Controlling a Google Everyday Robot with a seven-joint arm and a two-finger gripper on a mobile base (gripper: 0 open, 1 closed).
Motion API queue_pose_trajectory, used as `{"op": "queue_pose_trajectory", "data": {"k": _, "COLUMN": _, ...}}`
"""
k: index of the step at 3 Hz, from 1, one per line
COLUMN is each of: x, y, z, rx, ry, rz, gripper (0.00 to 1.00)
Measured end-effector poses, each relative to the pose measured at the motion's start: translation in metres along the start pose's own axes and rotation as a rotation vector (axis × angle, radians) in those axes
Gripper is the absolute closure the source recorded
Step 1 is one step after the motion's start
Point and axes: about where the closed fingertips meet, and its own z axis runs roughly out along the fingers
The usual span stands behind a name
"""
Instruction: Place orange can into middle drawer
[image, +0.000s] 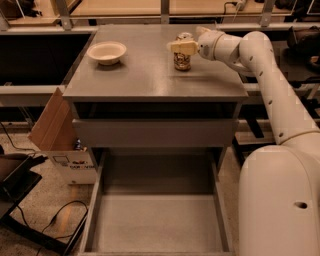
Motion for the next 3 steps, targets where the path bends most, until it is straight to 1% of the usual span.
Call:
{"op": "queue_pose_trajectory", "data": {"k": 1, "x": -0.0130, "y": 0.0232, "z": 0.0169, "rx": -0.059, "ry": -0.056, "rz": 0.022, "gripper": 0.46}}
{"op": "queue_pose_trajectory", "data": {"k": 3, "x": -0.0114, "y": 0.0270, "z": 0.0220, "rx": -0.066, "ry": -0.053, "rz": 0.023, "gripper": 0.93}}
